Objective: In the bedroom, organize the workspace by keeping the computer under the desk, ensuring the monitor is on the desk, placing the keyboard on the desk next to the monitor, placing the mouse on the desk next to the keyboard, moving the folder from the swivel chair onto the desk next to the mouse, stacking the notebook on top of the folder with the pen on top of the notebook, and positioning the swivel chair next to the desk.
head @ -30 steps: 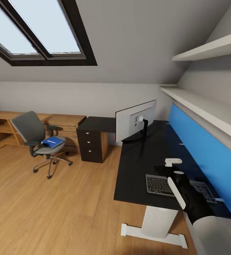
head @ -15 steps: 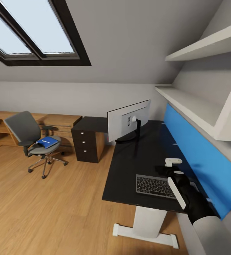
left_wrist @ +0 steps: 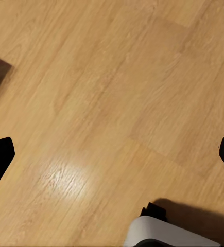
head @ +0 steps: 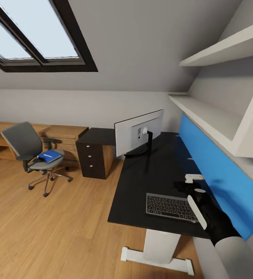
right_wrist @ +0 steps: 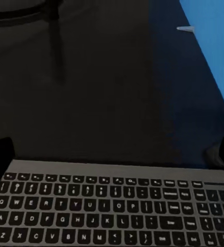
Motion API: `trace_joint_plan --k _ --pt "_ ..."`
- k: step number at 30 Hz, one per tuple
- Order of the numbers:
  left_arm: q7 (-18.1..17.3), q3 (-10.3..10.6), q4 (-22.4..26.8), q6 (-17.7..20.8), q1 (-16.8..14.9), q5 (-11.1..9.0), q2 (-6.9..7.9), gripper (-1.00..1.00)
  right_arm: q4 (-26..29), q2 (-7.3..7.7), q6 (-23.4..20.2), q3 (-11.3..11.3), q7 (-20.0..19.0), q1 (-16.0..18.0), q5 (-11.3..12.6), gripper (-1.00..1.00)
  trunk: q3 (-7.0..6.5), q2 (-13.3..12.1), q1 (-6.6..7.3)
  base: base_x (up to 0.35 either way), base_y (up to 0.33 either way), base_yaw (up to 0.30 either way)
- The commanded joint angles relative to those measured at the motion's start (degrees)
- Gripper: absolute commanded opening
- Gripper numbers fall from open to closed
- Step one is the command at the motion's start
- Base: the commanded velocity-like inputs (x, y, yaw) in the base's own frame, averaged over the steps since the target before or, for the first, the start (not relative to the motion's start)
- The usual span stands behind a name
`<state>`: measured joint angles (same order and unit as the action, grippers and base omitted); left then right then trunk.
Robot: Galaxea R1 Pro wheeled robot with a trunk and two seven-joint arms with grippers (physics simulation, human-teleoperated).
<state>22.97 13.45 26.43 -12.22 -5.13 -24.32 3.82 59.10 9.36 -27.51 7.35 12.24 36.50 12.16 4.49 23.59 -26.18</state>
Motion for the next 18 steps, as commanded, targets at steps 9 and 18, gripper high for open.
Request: trace_joint_plan --k 9,18 --pt "0.3 -1.0 0.0 -0.3 -0.1 -0.5 0.30 1.00 -14.0 1.01 11.6 -3.4 0.5 0.7 0.5 1.00 0.13 0.1 -0.04 0.014 -0.013 0.000" --pt "0.4 -1.1 0.0 -0.3 -0.1 -0.5 0.31 1.00 -26.5 3.36 18.3 -3.5 0.3 5.5 0.9 1.00 0.13 0.1 -0.04 0.000 0.000 0.000"
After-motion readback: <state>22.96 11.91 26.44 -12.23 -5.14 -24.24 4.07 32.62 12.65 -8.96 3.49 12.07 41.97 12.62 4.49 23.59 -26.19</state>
